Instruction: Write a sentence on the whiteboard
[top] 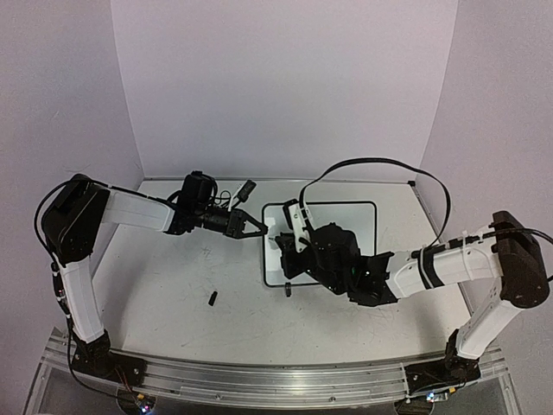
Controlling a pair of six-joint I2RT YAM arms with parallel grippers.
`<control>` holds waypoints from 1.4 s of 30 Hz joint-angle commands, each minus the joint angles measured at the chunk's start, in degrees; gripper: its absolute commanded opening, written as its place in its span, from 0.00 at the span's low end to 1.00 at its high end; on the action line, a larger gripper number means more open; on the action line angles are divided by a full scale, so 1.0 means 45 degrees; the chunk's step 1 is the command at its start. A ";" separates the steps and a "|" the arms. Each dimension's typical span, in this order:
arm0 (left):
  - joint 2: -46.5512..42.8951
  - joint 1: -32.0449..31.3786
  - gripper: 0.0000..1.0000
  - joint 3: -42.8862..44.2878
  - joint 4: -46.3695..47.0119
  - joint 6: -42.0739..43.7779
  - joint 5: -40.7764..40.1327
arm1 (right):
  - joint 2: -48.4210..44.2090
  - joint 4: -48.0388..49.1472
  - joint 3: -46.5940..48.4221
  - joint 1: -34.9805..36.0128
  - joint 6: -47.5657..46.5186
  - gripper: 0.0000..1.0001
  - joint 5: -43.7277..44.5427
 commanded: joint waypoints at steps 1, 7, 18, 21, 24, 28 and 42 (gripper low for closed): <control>-0.0384 -0.0100 0.00 -0.0174 -0.0059 -0.0365 0.0311 | 0.0081 0.0337 0.0572 0.0059 0.0023 0.00 0.0515; -0.0409 -0.0162 0.00 -0.0174 -0.0058 -0.0379 0.0335 | 0.0367 0.0424 0.0759 0.0053 0.0025 0.00 0.0561; -0.0436 -0.0207 0.00 -0.0155 -0.0059 -0.0399 0.0367 | 0.0652 0.0608 0.0858 0.0054 0.0118 0.00 0.0961; -0.0461 -0.0221 0.00 -0.0151 -0.0059 -0.0397 0.0367 | 0.0678 0.0618 0.0858 0.0044 0.0121 0.00 0.1030; -0.0455 -0.0221 0.00 -0.0155 -0.0059 -0.0398 0.0377 | 0.0729 0.0619 0.0893 0.0054 0.0073 0.00 0.1061; -0.0468 -0.0241 0.00 -0.0155 -0.0047 -0.0399 0.0385 | 0.0827 0.0594 0.0929 0.0062 0.0027 0.00 0.1137; -0.0541 -0.0260 0.00 -0.0153 -0.0039 -0.0399 0.0385 | 0.0916 0.0118 0.0836 0.0061 0.0364 0.00 0.1481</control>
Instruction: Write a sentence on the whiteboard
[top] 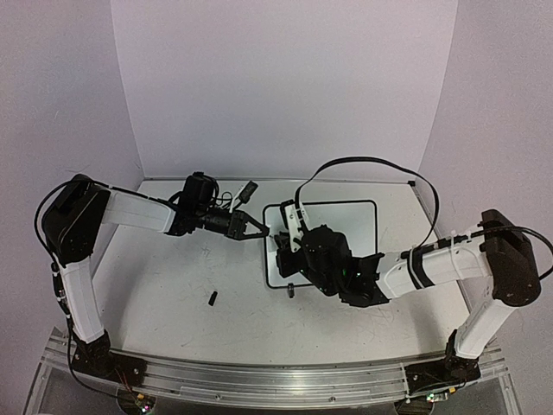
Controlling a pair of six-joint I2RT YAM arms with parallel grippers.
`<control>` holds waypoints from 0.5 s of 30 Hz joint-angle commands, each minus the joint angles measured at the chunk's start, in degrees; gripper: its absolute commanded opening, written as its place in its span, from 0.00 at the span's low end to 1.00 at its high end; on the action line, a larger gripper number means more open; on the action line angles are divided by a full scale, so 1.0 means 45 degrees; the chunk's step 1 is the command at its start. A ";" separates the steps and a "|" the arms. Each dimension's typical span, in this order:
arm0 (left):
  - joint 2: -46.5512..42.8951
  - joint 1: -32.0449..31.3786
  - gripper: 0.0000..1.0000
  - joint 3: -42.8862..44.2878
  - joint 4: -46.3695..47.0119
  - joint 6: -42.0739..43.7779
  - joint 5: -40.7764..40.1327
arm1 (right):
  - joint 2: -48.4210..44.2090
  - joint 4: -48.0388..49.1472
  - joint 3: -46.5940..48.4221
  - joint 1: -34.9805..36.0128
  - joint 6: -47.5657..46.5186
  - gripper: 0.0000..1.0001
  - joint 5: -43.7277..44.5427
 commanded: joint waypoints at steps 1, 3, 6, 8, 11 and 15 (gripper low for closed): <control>-0.0534 -0.0101 0.00 -0.0106 -0.0058 -0.0471 0.0430 | 0.0123 -0.0091 0.0342 0.0037 0.0235 0.00 0.0416; -0.0560 -0.0101 0.00 -0.0111 -0.0059 -0.0467 0.0447 | 0.0113 -0.0164 0.0311 0.0026 0.0275 0.00 0.0382; -0.0547 -0.0101 0.00 -0.0101 -0.0059 -0.0455 0.0454 | 0.0083 -0.0183 0.0239 0.0026 0.0356 0.00 0.0336; -0.0552 -0.0101 0.00 -0.0110 -0.0059 -0.0470 0.0449 | 0.0076 -0.0211 0.0191 0.0024 0.0420 0.00 0.0305; -0.0550 -0.0101 0.00 -0.0108 -0.0059 -0.0467 0.0449 | 0.0064 -0.0239 0.0118 0.0025 0.0507 0.00 0.0235; -0.0548 -0.0101 0.00 -0.0091 -0.0059 -0.0472 0.0451 | 0.0044 -0.0262 -0.0013 0.0038 0.0620 0.00 0.0179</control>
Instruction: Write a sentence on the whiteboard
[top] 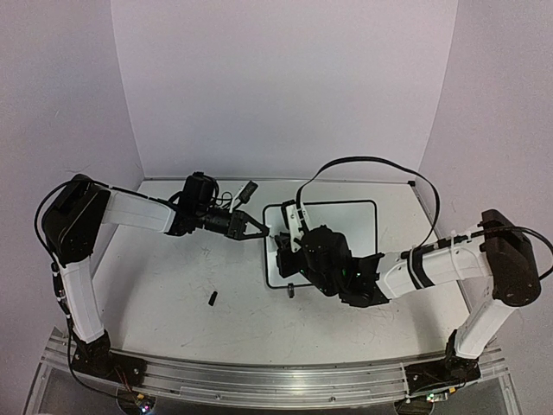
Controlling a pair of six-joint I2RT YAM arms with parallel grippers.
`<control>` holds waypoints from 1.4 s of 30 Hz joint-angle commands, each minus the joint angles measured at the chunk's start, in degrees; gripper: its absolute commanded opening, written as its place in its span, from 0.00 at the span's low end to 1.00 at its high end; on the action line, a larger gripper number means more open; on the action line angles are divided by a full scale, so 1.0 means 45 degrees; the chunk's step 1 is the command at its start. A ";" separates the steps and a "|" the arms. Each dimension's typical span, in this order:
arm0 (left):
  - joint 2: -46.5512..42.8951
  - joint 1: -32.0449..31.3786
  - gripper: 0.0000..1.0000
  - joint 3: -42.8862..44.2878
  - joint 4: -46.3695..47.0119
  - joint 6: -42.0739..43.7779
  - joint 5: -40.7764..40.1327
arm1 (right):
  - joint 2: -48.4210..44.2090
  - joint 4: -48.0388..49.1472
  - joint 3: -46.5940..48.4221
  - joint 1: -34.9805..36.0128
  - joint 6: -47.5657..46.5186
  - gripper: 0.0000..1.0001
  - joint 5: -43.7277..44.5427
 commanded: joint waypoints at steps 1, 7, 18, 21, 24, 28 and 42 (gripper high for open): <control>-0.0550 -0.0106 0.00 -0.0091 -0.0062 -0.0470 0.0458 | 0.0026 -0.0151 -0.0036 0.0026 0.0269 0.00 0.0121; -0.0526 -0.0106 0.00 -0.0090 -0.0061 -0.0470 0.0473 | -0.0053 -0.0210 -0.0281 0.0060 0.0504 0.00 0.0097; -0.0504 -0.0106 0.00 -0.0072 -0.0062 -0.0470 0.0508 | -0.0010 -0.0297 -0.0623 0.0338 0.0975 0.00 0.0121; -0.0530 -0.0108 0.00 -0.0072 -0.0062 -0.0471 0.0508 | -0.0002 -0.0347 -0.0696 0.0408 0.1090 0.00 0.0158; -0.0524 -0.0110 0.00 -0.0070 -0.0060 -0.0470 0.0514 | -0.0131 -0.0351 -0.0687 0.0420 0.1100 0.00 0.0088; -0.0511 -0.0106 0.00 -0.0059 -0.0062 -0.0470 0.0523 | -0.0592 -0.0197 -0.0544 0.0421 0.1004 0.00 -0.0127; -0.0531 -0.0106 0.00 -0.0068 -0.0062 -0.0470 0.0542 | -0.0653 0.0141 -0.0365 0.0075 0.0877 0.00 -0.0102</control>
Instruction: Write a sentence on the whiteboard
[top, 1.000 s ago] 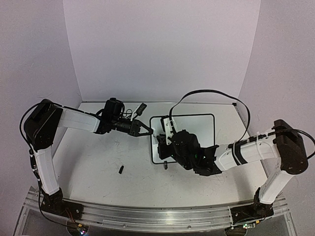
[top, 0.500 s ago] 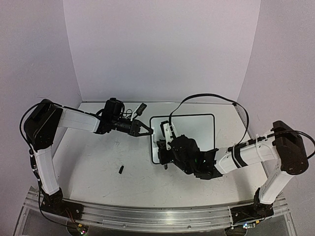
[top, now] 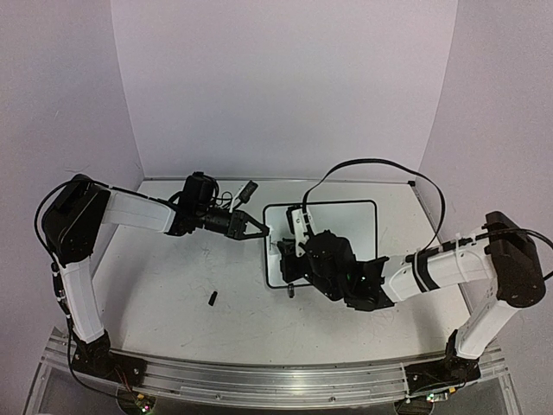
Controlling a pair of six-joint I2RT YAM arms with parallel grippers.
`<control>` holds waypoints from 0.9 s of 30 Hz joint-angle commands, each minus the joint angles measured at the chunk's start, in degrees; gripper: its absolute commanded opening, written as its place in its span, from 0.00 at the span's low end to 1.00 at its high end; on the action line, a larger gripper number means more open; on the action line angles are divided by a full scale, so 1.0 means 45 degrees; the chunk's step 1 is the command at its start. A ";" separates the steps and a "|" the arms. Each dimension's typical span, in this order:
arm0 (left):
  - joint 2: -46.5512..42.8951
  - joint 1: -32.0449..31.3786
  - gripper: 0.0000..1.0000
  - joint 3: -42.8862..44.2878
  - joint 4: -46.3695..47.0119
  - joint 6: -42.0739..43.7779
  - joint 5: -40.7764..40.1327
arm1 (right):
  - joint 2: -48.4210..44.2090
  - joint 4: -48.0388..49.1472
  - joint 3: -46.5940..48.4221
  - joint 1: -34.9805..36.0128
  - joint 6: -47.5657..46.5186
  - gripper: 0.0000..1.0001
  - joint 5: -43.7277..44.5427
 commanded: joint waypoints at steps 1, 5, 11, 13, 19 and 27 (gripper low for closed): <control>-0.0529 -0.0101 0.00 -0.0068 -0.0120 -0.0470 0.0524 | -0.0240 0.0285 0.0247 -0.0112 -0.0057 0.00 0.0110; -0.0527 -0.0101 0.00 -0.0063 -0.0120 -0.0463 0.0524 | -0.0064 0.0358 0.0438 -0.0134 -0.0197 0.00 -0.0072; -0.0548 -0.0107 0.00 -0.0066 -0.0120 -0.0466 0.0539 | 0.0042 0.0386 0.0481 -0.0138 -0.0201 0.00 -0.0126; -0.0550 -0.0097 0.00 -0.0071 -0.0120 -0.0468 0.0541 | 0.0077 0.0399 0.0482 -0.0136 -0.0198 0.00 -0.0114; -0.0543 -0.0102 0.00 -0.0081 -0.0120 -0.0470 0.0561 | 0.0293 0.0389 0.0579 -0.0149 -0.0178 0.00 -0.0119; -0.0549 -0.0101 0.00 -0.0081 -0.0120 -0.0469 0.0556 | 0.0390 0.0391 0.0552 -0.0160 -0.0114 0.00 0.0212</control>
